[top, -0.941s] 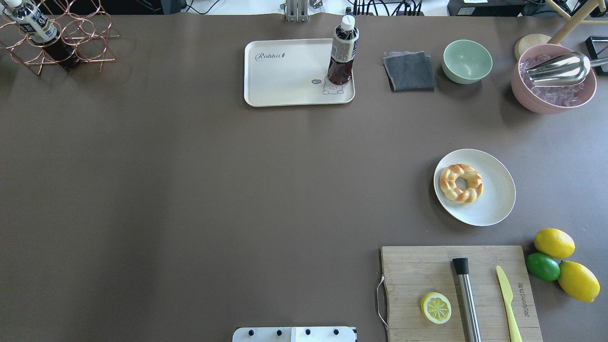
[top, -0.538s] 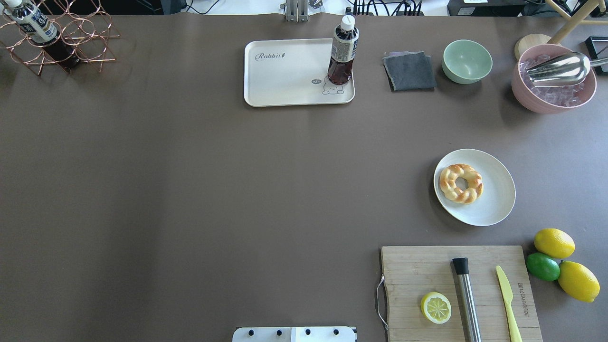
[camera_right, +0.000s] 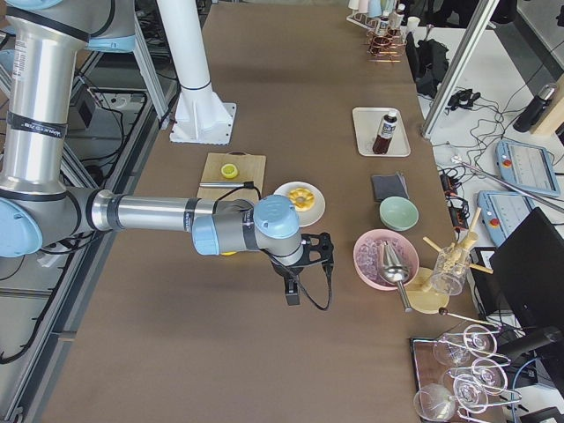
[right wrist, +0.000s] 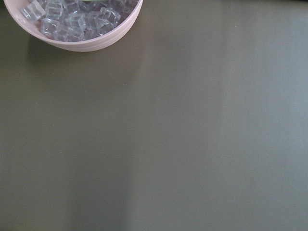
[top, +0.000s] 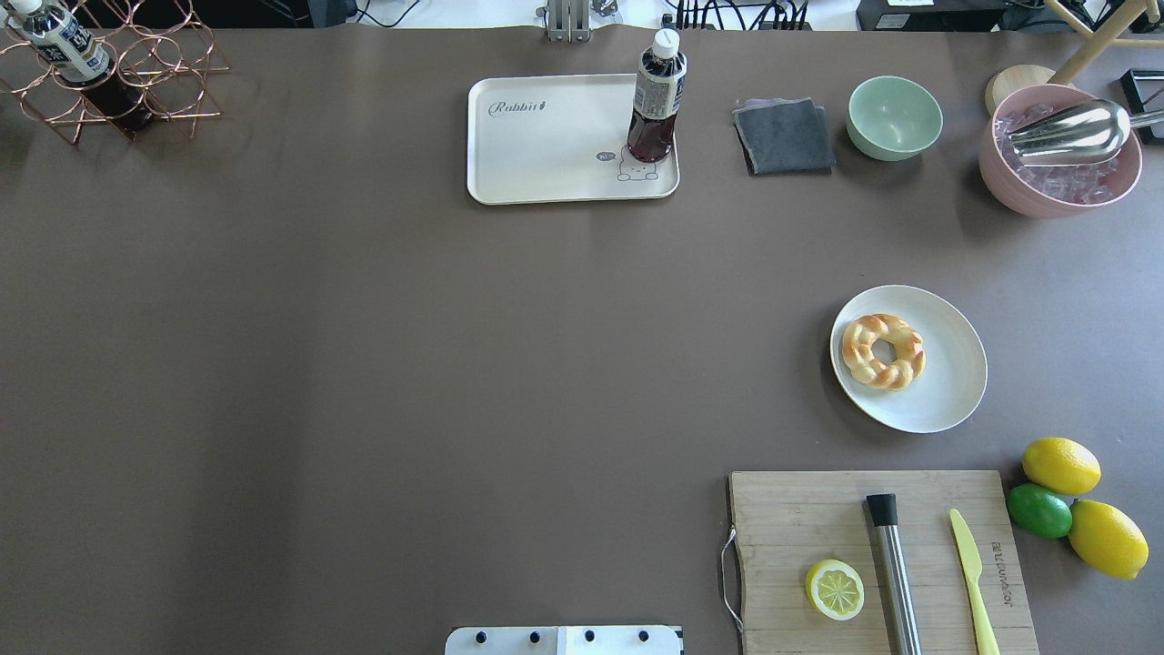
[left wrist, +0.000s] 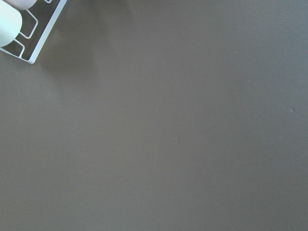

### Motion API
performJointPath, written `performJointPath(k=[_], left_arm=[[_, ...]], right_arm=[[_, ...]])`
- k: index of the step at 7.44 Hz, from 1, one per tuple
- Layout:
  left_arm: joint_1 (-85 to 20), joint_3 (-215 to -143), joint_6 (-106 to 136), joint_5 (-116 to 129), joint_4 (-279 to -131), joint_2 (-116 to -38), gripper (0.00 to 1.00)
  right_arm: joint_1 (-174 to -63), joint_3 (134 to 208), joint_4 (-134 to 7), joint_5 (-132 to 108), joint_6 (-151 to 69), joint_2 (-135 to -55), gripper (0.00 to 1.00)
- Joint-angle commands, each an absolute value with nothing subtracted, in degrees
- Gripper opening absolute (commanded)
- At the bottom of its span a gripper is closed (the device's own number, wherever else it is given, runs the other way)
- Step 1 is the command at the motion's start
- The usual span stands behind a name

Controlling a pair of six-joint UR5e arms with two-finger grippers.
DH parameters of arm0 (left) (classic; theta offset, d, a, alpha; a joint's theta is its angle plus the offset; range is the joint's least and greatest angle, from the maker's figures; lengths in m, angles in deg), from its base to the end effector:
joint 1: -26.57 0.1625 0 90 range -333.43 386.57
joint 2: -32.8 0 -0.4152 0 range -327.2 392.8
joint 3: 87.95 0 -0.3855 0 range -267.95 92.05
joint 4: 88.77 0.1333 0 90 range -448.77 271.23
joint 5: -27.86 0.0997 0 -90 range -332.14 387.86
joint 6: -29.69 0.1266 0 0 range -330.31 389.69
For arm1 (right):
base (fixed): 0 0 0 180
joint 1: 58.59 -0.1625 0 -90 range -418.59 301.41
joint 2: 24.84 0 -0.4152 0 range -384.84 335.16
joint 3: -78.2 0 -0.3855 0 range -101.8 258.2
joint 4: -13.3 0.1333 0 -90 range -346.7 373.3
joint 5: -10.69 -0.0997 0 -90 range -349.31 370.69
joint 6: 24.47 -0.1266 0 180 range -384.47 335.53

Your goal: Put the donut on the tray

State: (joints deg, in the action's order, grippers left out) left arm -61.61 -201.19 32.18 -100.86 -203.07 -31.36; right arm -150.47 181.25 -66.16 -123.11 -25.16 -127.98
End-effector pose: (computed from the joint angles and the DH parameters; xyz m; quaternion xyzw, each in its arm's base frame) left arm -0.0435 -0.3348 0.6086 0.1795 0.3245 0.0972 0.9236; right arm 0.0590 -0.4040 0.6392 0.0883 -0.3705 -0.0132 0.9245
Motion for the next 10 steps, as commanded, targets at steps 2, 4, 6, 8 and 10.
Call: performJointPath(k=[2, 4, 6, 8, 10], left_arm=[[-61.49, -200.54, 31.8, -100.73, -203.47, -31.19, 0.97], [-61.41, -200.54, 31.8, -100.73, -201.38, -31.27, 0.97], [-60.7, -199.93, 32.15, -101.25, -200.04, -31.27, 0.97], [-60.44, -200.19, 32.06, -101.43, -196.63, -31.53, 0.97], [-60.26, -200.28, 31.89, -103.52, -196.52, -31.27, 0.97]], right_arm=[[-150.44, 181.47, -66.07, -123.08, -25.09, -128.02, 1.0], [-150.44, 181.47, -66.07, -123.08, -25.09, -128.02, 1.0], [-150.44, 181.47, -66.07, -123.08, -25.09, -128.11, 1.0], [-150.44, 181.21, -66.07, -123.08, -25.09, -128.11, 1.0], [-150.44, 181.12, -66.07, -123.08, -25.18, -128.28, 1.0]])
